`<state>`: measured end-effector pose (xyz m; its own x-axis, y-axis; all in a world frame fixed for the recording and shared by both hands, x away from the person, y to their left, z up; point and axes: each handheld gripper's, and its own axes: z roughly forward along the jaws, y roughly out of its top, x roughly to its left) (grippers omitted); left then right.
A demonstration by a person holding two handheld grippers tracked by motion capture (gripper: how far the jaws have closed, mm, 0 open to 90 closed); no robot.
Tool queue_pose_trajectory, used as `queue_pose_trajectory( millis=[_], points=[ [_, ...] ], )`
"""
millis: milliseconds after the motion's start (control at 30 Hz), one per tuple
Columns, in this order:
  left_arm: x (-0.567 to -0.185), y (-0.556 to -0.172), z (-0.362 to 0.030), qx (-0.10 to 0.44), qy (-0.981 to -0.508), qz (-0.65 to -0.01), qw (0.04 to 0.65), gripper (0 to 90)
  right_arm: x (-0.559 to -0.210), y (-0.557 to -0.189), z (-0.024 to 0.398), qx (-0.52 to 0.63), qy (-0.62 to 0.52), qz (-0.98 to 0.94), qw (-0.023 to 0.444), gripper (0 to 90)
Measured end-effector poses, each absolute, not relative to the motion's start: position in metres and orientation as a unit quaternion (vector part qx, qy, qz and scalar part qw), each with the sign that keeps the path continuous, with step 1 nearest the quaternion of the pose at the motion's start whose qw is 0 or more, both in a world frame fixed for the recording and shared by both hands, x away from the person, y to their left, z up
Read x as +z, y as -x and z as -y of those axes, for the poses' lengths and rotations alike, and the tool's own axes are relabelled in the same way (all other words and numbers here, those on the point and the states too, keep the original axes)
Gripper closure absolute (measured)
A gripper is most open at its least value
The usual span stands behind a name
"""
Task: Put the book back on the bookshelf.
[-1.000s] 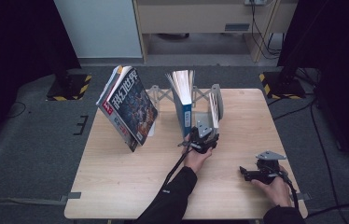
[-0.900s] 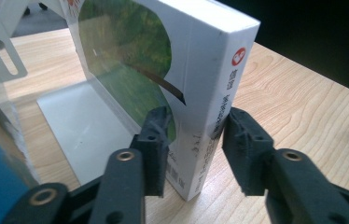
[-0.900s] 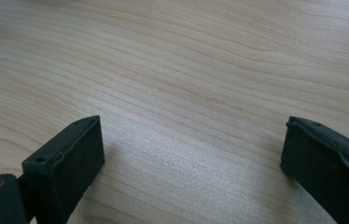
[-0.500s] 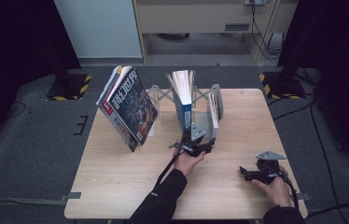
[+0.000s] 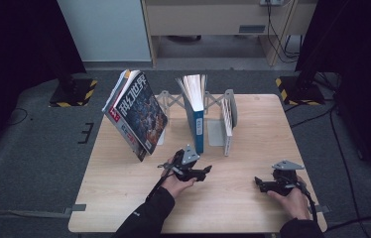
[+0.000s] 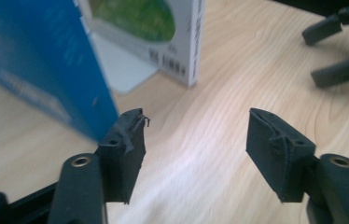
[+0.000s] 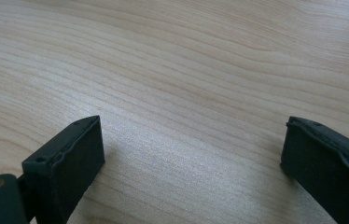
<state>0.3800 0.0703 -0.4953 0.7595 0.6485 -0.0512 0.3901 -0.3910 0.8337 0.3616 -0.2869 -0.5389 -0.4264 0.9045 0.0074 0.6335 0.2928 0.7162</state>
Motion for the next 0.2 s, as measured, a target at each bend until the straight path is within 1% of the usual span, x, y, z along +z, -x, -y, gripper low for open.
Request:
queue_pose_trajectory(
  millis=[33, 67, 200],
  points=[
    [-0.498, -0.376, -0.082, 0.134, -0.818, -0.326, 0.454, 31.3, -0.539, -0.362, 0.287, 0.33, -0.495, -0.777, 0.205, 6.2],
    [-0.498, -0.376, -0.082, 0.134, -0.818, -0.326, 0.454, 29.9, -0.539, -0.362, 0.287, 0.33, -0.495, -0.777, 0.205, 6.2],
    [-0.503, -0.368, -0.103, 0.128, -0.817, -0.343, 0.445, 27.8, -0.539, -0.362, 0.287, 0.33, -0.495, -0.777, 0.205, 6.2]
  ],
)
